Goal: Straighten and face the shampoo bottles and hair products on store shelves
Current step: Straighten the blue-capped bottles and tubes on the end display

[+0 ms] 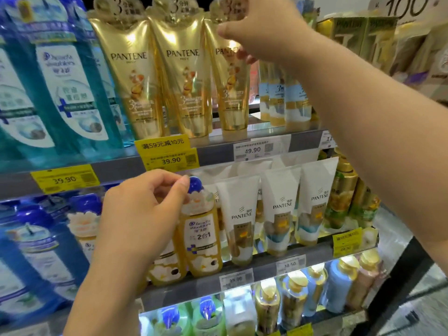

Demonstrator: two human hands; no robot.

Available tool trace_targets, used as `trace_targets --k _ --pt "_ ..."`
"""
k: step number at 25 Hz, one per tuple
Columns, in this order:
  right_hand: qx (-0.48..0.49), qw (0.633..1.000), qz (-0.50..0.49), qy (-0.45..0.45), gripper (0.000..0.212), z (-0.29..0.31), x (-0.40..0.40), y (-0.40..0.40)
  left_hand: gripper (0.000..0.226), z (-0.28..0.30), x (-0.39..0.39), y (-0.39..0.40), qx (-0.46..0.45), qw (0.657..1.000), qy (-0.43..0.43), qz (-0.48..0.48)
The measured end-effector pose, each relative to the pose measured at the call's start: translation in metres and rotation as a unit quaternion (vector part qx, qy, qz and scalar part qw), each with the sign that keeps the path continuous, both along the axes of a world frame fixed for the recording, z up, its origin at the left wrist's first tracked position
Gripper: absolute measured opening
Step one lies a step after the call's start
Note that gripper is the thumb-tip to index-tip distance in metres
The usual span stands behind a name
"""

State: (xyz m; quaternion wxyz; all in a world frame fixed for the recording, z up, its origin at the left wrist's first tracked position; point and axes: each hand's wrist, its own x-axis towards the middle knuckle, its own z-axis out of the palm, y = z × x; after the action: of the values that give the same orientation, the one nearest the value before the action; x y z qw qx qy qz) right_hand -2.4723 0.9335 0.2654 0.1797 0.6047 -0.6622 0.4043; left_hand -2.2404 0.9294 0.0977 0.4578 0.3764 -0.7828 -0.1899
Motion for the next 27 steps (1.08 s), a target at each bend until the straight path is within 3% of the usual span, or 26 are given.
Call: trace_targets --k 5,7,10,15,20,27 --pt "-0.127 0.991 -0.029 -0.024 0.024 -0.026 0.039 0.031 0.021 -0.003 0.050 -0.020 -0.001 1.000 -0.002 0.023" --pt "-0.156 0.987 0.019 -0.033 0.029 -0.044 0.069 0.042 0.021 -0.006 0.077 -0.031 0.015 0.999 0.000 0.029" --pt "-0.121 0.970 0.121 -0.171 0.020 -0.090 0.120 0.055 0.020 -0.017 0.114 -0.038 0.043 0.999 -0.010 0.031" --pt "-0.021 0.935 0.132 -0.330 0.015 -0.168 0.185 0.066 0.022 -0.038 0.157 -0.039 0.089 0.994 -0.059 0.007" --pt "0.020 0.919 0.086 -0.385 0.010 -0.195 0.212 0.087 0.019 -0.048 0.165 -0.029 0.110 0.991 -0.051 -0.060" --pt "0.033 0.916 0.073 -0.394 0.013 -0.204 0.228 0.115 0.016 -0.047 0.158 -0.011 0.107 0.981 -0.014 -0.162"
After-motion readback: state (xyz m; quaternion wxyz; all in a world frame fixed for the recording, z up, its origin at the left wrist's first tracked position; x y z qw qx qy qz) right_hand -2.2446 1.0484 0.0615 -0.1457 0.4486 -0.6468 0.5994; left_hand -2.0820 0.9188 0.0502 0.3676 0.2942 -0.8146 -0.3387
